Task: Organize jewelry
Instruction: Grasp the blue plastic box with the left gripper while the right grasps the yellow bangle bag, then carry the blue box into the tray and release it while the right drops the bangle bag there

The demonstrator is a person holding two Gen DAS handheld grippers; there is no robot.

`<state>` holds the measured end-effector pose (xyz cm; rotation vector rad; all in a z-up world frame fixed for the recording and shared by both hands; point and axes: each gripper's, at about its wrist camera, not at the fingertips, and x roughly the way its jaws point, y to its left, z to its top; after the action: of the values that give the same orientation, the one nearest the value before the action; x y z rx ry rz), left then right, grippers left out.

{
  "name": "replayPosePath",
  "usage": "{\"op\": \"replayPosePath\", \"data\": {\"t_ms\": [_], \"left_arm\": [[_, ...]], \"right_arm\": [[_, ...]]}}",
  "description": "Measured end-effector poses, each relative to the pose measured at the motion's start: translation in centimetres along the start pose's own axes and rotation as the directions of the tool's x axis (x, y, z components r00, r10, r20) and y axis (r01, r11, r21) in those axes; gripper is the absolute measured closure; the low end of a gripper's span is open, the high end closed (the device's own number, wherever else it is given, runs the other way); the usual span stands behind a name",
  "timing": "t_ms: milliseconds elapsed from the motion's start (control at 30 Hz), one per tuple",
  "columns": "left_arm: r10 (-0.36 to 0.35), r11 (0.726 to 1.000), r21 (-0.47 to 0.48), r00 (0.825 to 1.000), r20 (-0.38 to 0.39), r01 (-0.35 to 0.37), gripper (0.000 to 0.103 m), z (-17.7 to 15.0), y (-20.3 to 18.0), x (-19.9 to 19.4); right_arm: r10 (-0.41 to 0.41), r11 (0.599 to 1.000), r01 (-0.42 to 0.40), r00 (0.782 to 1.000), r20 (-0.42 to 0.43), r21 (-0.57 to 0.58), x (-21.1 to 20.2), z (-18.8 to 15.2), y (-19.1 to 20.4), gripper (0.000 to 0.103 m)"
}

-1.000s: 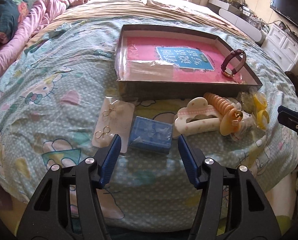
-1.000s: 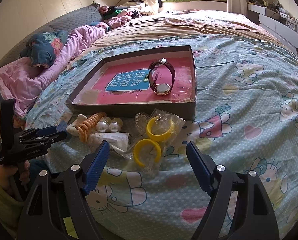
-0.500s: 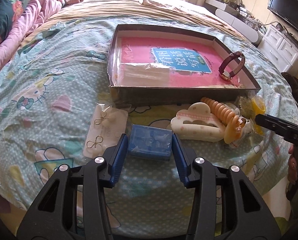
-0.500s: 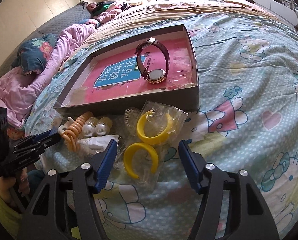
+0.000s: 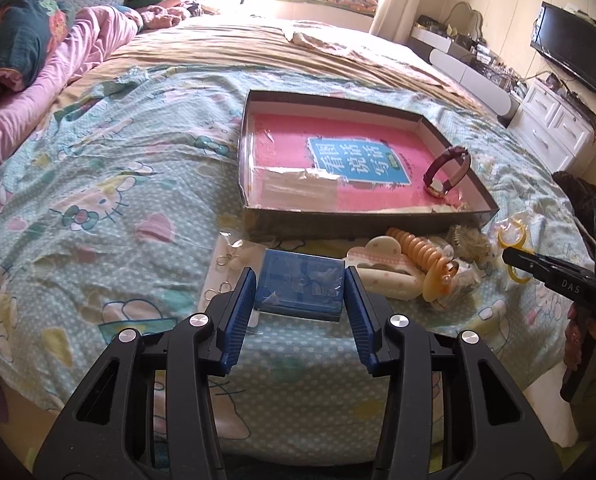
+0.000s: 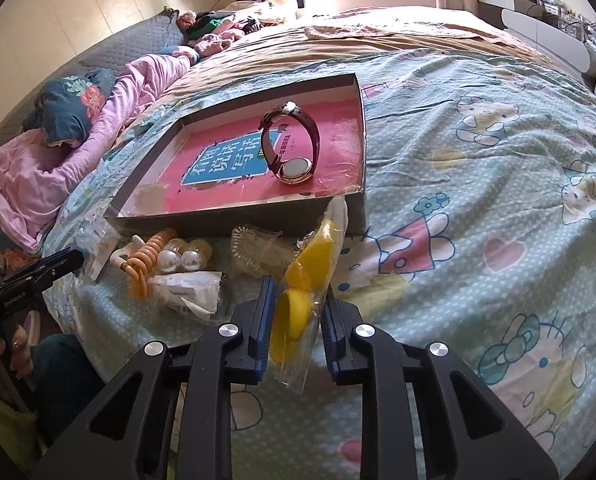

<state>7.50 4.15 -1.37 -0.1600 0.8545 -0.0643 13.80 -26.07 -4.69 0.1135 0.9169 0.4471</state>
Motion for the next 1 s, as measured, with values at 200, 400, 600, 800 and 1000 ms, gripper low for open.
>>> {"op": "replayPosePath", "data": {"t_ms": [200, 400, 600, 800, 1000], "left_arm": [[0.007, 1.000, -0.027, 0.999, 0.051, -0.006, 0.067, 0.7, 0.6, -1.6], [0.016, 0.998, -0.056, 0.996, 0.082, -0.011, 0.067, 1.4, 1.6, -2.5], [0.031, 0.996, -0.084, 0.993, 0.114, -0.021, 0.067, 2.4, 2.6, -3.3], [0.042, 0.994, -0.102, 0.990, 0.136, -0.028, 0.067, 4.0, 3.3, -3.4], [0.037, 0.995, -0.092, 0.989, 0.140, -0.024, 0.067, 5.2, 2.6, -2.7]], "right_arm": [[0.011, 1.000, -0.011, 0.999, 0.048, -0.014, -1.8, 0.7, 0.1, 0.085], [0.030, 0.999, -0.027, 0.996, 0.089, -0.034, -2.6, 1.9, 1.0, 0.086], [0.050, 0.998, -0.046, 0.992, 0.117, -0.039, -2.6, 3.1, 1.5, 0.086], [0.048, 0.999, -0.043, 0.988, 0.147, -0.033, -2.4, 4.3, 1.2, 0.086], [0.031, 0.999, -0.029, 0.985, 0.169, -0.015, -2.1, 5.3, 0.3, 0.086]]}}
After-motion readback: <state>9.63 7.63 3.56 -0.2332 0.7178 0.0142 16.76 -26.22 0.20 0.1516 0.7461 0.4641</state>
